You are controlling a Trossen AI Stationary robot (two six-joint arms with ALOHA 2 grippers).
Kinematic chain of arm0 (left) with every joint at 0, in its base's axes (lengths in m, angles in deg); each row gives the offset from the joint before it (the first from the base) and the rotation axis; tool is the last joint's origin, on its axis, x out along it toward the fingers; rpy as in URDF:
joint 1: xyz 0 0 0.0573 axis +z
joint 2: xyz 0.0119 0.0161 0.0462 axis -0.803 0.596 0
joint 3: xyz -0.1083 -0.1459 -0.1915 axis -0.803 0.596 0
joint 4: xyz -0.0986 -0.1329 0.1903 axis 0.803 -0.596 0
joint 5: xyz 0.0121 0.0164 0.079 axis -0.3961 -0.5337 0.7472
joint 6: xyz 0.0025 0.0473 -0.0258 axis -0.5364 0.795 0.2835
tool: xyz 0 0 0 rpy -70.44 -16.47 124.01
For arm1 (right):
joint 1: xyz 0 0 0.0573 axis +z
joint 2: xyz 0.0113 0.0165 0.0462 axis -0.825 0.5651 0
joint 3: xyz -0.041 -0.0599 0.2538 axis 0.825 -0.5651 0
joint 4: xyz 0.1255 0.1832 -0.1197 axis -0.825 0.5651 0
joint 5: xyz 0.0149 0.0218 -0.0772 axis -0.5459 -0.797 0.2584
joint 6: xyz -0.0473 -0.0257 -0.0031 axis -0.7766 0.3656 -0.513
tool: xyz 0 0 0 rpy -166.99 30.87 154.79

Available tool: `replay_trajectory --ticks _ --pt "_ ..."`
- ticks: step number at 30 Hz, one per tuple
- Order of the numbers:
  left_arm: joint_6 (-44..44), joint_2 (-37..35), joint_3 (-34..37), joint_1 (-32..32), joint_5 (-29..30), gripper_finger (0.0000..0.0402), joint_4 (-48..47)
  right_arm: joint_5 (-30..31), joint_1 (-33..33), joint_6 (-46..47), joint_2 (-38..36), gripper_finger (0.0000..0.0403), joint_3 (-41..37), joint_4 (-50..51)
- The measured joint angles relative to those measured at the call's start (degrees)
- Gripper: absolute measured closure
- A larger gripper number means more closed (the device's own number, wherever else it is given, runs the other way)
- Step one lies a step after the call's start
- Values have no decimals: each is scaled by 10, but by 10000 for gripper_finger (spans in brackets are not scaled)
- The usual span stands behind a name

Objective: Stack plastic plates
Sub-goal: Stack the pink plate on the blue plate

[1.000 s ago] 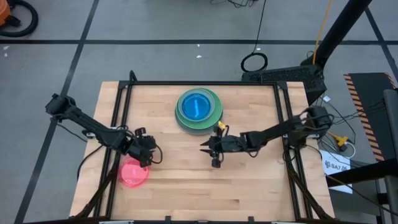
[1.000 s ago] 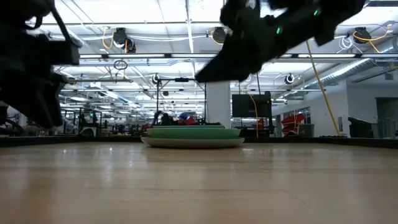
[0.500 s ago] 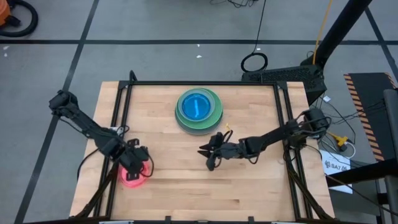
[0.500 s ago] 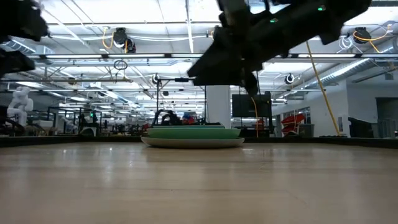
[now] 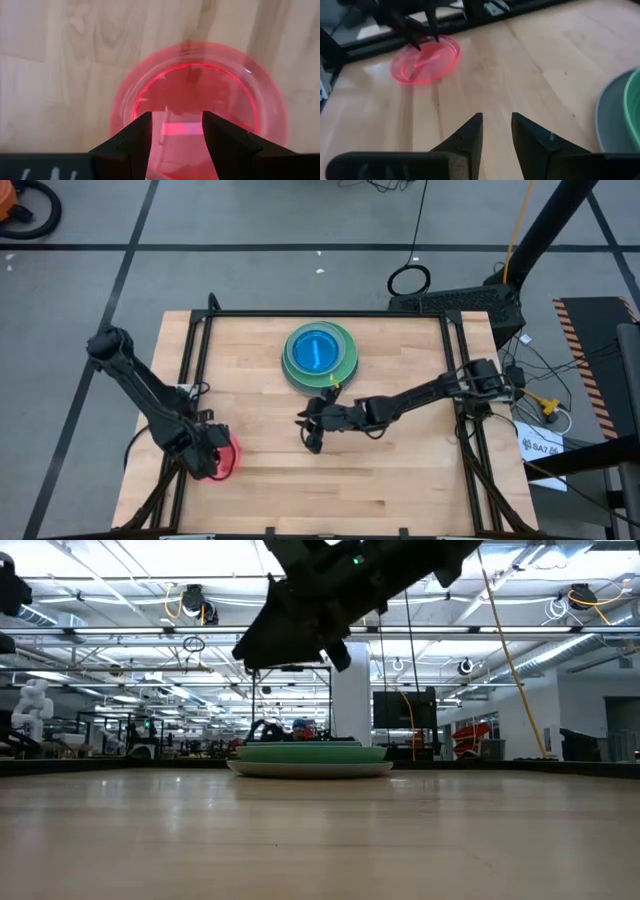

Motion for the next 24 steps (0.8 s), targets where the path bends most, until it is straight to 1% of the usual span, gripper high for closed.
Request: replay_trajectory --ticks 5,10,13,18,24 --pt "19 83 0 -3 2 222 31 0 0 -13 -4 307 3 8" --pt "29 156 -1 -3 2 222 33 0 0 -25 -5 307 3 20" --pt "29 171 -3 -3 6 222 34 0 -1 -26 -5 307 3 35" --pt "35 165 -1 -3 20 222 45 1 -1 -28 -5 307 3 34" --pt "78 167 1 22 96 222 67 14 -3 -30 -5 307 3 34"
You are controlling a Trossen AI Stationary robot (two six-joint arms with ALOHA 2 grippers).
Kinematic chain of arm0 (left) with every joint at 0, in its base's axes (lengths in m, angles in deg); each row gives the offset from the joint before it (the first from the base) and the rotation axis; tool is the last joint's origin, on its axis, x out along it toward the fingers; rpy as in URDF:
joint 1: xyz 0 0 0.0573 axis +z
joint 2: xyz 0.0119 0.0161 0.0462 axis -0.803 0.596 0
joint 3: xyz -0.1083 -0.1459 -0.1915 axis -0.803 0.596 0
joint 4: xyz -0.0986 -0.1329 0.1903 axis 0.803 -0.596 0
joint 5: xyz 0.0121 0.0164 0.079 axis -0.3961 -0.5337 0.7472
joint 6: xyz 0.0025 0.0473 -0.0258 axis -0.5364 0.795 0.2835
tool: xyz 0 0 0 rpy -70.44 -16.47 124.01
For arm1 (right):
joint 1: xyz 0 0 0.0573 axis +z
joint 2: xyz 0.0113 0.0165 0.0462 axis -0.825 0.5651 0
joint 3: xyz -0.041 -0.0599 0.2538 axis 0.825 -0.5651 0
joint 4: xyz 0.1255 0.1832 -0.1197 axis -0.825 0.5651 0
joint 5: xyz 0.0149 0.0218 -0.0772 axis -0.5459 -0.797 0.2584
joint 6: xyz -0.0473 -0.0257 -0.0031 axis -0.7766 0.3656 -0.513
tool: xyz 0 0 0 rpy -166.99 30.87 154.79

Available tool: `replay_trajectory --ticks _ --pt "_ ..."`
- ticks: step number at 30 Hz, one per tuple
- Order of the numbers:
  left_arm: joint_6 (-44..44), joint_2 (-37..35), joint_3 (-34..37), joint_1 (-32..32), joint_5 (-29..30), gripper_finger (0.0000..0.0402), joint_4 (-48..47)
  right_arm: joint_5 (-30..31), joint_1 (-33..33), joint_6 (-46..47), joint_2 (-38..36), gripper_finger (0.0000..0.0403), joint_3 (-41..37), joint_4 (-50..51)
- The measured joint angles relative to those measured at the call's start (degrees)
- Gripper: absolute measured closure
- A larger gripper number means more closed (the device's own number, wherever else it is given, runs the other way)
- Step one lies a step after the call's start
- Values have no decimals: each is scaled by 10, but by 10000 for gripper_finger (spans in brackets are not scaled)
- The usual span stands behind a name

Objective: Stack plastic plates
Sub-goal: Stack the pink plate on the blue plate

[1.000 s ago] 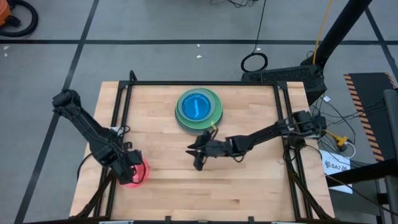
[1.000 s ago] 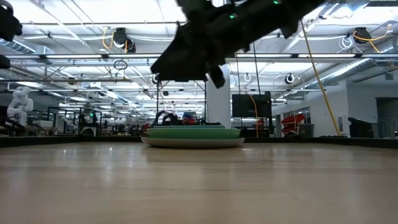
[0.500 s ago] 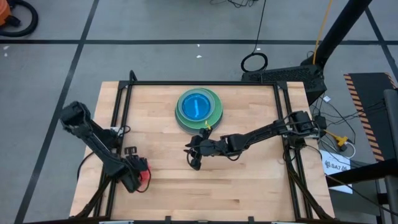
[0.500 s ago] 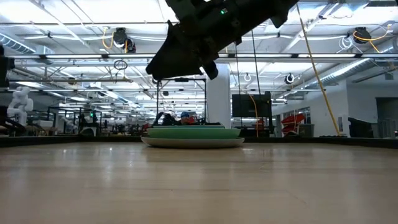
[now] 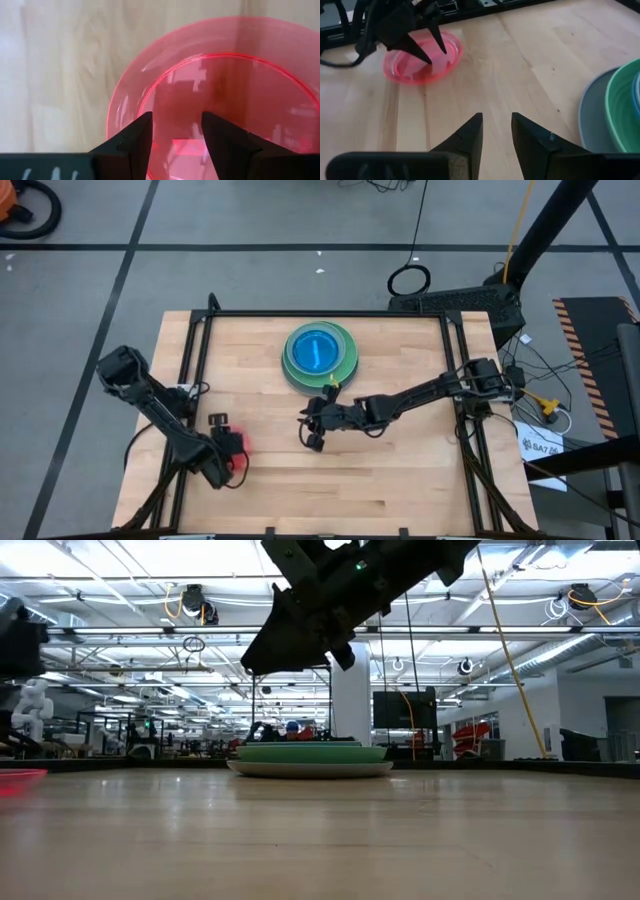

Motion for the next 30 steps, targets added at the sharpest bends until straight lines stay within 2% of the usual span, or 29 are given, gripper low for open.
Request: replay_trajectory --ticks 6,12,20,25,30 --pt "56 0 0 28 18 222 19 -1 -8 14 0 307 0 2" --pt "102 -15 -6 37 32 222 17 -2 -13 -14 0 307 0 6" --pt "199 -104 -42 61 33 222 -32 -2 -27 -77 0 307 0 29" --pt "267 -146 -42 138 18 222 -56 -3 -49 -106 0 307 0 50" --pt "377 -146 -22 228 -69 222 -30 -5 -74 -123 0 307 -1 68"
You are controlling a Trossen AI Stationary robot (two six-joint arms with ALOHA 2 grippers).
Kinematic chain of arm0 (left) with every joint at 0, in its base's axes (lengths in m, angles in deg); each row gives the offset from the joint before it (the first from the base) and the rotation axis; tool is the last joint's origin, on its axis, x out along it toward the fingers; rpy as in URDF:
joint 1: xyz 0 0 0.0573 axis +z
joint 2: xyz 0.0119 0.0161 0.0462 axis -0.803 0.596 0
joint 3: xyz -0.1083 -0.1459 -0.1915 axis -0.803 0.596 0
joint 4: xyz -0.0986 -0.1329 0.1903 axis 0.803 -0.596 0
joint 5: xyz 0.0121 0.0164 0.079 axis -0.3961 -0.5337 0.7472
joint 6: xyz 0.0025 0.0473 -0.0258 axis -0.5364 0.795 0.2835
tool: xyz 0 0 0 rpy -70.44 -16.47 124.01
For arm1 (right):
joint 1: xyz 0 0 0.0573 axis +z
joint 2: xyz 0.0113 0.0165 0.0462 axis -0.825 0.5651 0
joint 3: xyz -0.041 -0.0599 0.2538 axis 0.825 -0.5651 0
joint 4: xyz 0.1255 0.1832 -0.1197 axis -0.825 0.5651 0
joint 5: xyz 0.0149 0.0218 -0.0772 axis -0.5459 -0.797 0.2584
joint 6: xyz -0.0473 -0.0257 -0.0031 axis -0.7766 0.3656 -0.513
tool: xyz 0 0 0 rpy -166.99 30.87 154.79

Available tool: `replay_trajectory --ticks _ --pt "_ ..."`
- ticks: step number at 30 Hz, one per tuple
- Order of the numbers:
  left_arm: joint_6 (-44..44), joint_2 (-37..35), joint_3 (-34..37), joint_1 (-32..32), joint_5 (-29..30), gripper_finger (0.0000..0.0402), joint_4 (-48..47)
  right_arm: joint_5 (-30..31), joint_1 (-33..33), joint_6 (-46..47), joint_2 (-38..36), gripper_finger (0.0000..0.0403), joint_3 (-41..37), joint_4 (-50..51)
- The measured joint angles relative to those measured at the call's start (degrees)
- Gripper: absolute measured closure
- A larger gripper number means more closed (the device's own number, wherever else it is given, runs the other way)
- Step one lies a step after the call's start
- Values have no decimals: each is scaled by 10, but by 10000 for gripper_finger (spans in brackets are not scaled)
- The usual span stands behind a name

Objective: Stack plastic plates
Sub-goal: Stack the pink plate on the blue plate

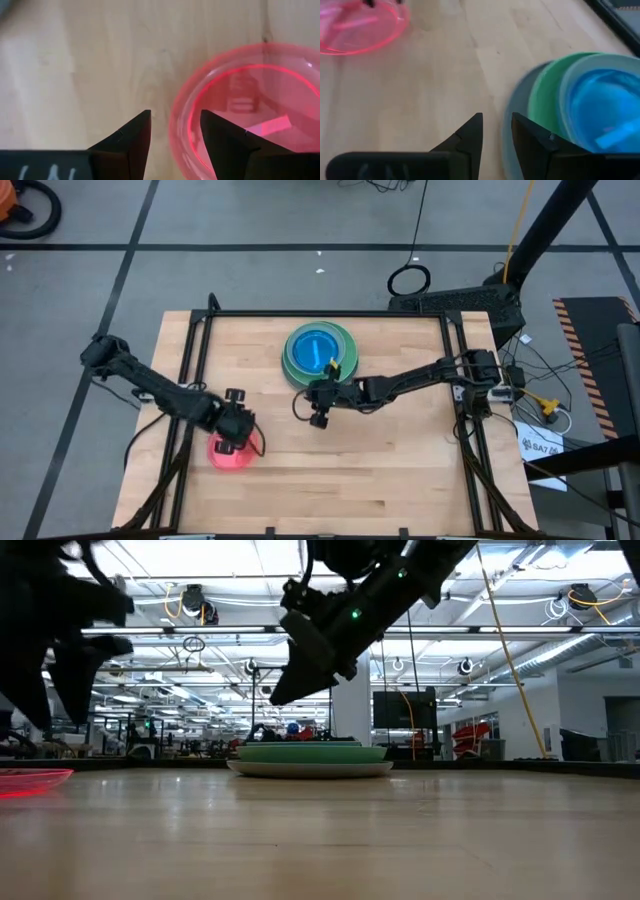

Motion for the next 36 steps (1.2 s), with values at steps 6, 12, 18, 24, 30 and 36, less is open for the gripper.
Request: replay_trajectory --ticks 6,12,18,24,30,36 --pt "56 0 13 69 -92 222 25 0 -7 -2 0 307 0 44" --pt "61 9 13 113 -106 222 25 0 -4 3 0 307 0 80" --pt "70 43 13 124 -127 222 38 0 3 22 0 307 -1 139" --pt "81 81 13 124 -142 222 67 0 10 23 0 307 -10 138" --pt "89 106 13 124 -145 222 76 0 17 23 0 307 -10 143" --pt "96 125 13 123 -150 222 85 0 17 23 0 307 -10 144"
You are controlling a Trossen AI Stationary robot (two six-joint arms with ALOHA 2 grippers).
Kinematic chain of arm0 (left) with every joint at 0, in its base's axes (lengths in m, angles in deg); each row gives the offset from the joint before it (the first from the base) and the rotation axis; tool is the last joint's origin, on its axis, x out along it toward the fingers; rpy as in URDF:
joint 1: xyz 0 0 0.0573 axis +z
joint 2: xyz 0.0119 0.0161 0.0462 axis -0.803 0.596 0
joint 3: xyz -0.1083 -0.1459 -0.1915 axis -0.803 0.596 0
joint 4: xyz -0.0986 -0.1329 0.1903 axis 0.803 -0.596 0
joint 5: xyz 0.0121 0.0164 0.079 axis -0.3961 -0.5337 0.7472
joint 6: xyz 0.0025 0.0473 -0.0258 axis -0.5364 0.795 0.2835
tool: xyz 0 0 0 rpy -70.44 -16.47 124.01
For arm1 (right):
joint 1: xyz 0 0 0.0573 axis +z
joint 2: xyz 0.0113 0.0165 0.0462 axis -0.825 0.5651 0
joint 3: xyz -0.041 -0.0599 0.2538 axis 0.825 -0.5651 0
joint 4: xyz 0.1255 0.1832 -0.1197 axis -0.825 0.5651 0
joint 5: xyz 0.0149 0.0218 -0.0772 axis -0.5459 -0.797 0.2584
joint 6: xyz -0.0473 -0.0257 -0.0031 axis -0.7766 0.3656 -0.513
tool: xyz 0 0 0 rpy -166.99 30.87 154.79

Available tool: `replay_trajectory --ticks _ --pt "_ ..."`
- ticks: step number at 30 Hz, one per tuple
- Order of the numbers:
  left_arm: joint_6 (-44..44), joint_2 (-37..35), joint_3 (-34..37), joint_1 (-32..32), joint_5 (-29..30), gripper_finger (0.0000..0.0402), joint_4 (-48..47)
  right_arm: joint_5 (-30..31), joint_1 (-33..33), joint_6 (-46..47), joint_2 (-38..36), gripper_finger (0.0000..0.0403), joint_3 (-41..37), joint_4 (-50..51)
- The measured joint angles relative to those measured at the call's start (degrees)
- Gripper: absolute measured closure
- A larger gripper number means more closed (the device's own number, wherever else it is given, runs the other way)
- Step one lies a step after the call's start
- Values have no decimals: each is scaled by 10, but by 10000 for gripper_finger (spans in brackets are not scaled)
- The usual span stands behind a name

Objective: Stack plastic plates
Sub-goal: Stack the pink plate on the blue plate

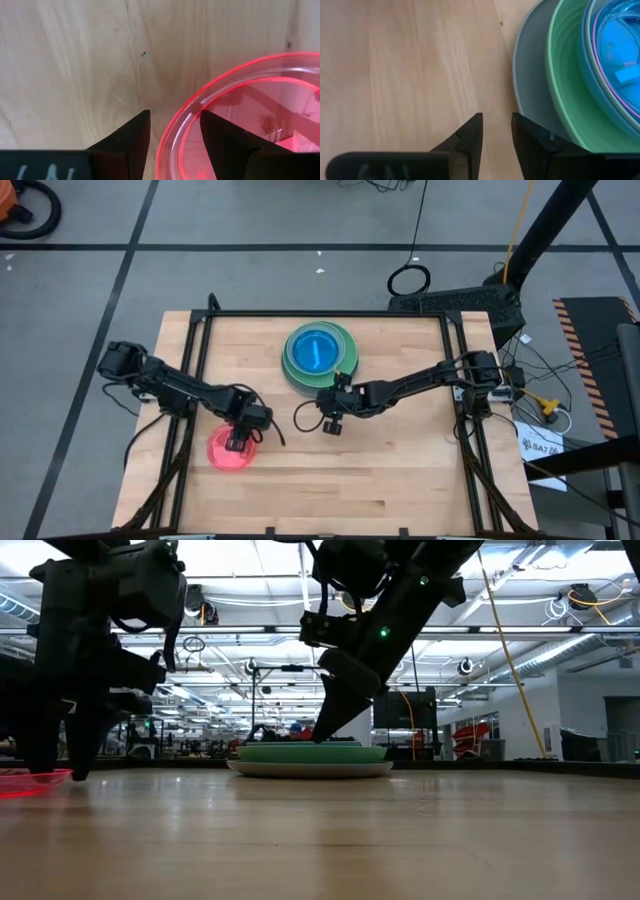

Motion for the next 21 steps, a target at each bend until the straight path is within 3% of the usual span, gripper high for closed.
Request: replay_trajectory --ticks 4,16,21 --pt "9 9 0 0 -1 235 6 0 0 0 0 307 0 2" --pt "3 6 0 0 -2 364 4 0 0 0 0 307 0 7" --pt "2 6 -1 0 -2 394 4 0 0 0 0 307 0 9"
